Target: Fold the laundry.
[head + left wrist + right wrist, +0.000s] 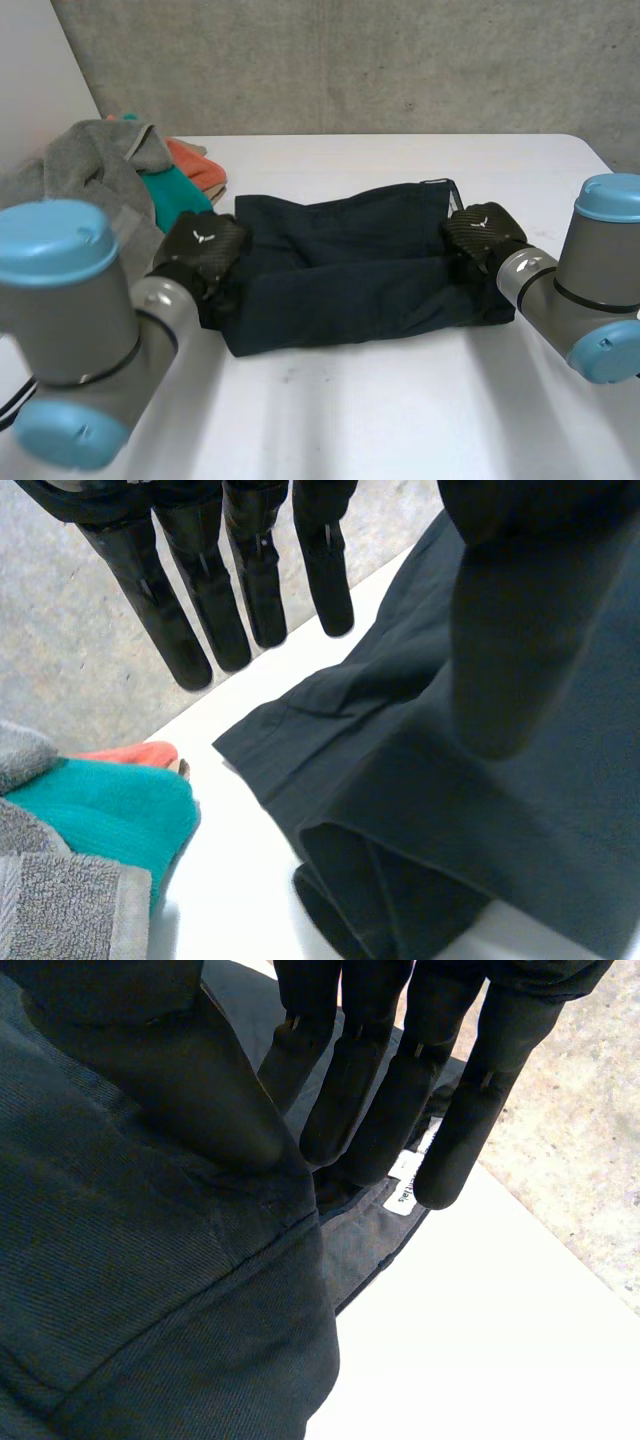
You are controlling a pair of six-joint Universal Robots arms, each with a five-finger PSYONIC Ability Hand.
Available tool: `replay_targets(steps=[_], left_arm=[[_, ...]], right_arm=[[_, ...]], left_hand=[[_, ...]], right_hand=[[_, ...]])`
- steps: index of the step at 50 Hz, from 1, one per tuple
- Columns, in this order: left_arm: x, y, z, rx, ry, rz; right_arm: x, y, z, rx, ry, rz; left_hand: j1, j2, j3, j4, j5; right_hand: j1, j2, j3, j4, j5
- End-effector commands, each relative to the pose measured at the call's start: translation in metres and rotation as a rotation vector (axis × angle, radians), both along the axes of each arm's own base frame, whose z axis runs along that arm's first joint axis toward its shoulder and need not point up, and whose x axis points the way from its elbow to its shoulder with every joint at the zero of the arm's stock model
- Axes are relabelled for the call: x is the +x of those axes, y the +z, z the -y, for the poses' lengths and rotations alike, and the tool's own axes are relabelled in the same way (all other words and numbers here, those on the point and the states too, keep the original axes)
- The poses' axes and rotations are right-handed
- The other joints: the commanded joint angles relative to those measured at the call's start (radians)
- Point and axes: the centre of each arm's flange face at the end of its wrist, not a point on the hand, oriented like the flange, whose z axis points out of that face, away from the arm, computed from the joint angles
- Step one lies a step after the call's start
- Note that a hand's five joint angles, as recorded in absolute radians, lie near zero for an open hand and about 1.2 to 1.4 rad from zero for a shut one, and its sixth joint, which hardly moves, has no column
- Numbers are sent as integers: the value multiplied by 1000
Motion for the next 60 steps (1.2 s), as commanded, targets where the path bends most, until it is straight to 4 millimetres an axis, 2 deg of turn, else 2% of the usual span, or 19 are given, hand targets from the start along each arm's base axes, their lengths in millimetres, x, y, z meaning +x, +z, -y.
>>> replay_targets(steps=[1, 4, 9, 10, 15, 20, 26, 29, 32, 33, 34, 36, 37, 38, 40, 47, 50, 54, 60], left_arm=[[0, -14, -54, 39, -94, 25], [0, -22, -64, 63, -118, 44], [-2, -38, -63, 100, -121, 70], [-4, -48, -59, 119, -117, 87], [-13, -60, -41, 130, -105, 93], [-17, -71, -20, 137, -76, 101], [-21, -73, 0, 109, -54, 86], [-23, -77, 5, 99, -57, 105], [-25, -82, 8, 86, -69, 140], [-25, -82, 9, 82, -71, 147], [-24, -81, 11, 74, -69, 154], [-23, -79, 11, 70, -69, 155], [-23, -77, 11, 65, -68, 152], [-23, -77, 11, 65, -68, 152], [-23, -60, 11, 26, -68, 128], [-24, -25, 12, -47, -59, 73], [-24, -9, 18, -90, -49, 49], [-21, 4, 29, -113, -25, 34], [-20, 12, 27, -46, -29, 10]], right_arm=[[2, -2, -5, 16, 7, 1], [3, -2, -6, 16, 10, 1], [3, -3, -6, 18, 10, 1], [3, -3, -7, 18, 11, 1], [2, -4, -8, 26, 11, -2], [2, -5, -9, 31, 10, -4], [1, -7, -10, 37, 9, -7], [0, -8, -10, 40, 4, -9], [-2, -7, -9, 41, -2, -7], [-3, -5, -9, 38, -4, -6], [-3, -2, -10, 34, -3, -7], [-4, 6, -11, 21, -2, -6], [-5, 20, -14, 0, 1, -5], [-6, 28, -16, -8, 3, -4], [-7, 51, -26, -18, 15, -2], [-21, 90, -50, -3, 36, -59], [-32, 94, -56, 22, 41, -100], [-37, 87, -72, 79, 92, -151], [-37, 55, -91, 142, 158, -155]], left_hand=[[391, 396, 395, 395, 393], [423, 428, 428, 427, 425], [382, 387, 387, 386, 385], [234, 239, 239, 238, 236], [81, 85, 85, 84, 83], [98, 102, 102, 101, 100], [247, 252, 252, 251, 249], [379, 384, 383, 383, 381], [620, 624, 624, 623, 622], [716, 721, 721, 720, 718], [862, 867, 866, 866, 864], [864, 868, 868, 867, 866], [864, 868, 868, 867, 866], [864, 868, 868, 867, 866], [864, 868, 868, 867, 866], [864, 868, 868, 867, 866], [864, 868, 868, 867, 866], [864, 868, 868, 867, 866], [864, 868, 868, 867, 866]], right_hand=[[300, 224, 211, 201, 208], [300, 224, 211, 201, 208], [300, 224, 211, 201, 208], [300, 224, 211, 201, 208], [300, 224, 211, 201, 208], [300, 224, 211, 201, 208], [300, 224, 211, 201, 208], [300, 224, 211, 201, 208], [275, 199, 186, 176, 183], [-36, -112, -125, -136, -129], [-257, -333, -346, -357, -350], [-523, -598, -612, -622, -615], [-576, -652, -665, -676, -668], [-585, -661, -675, -685, -678], [-591, -667, -680, -691, -684], [-562, -638, -651, -662, -654], [-550, -626, -639, -650, -643], [-547, -623, -636, -647, -640], [-553, -629, -642, -653, -646]])
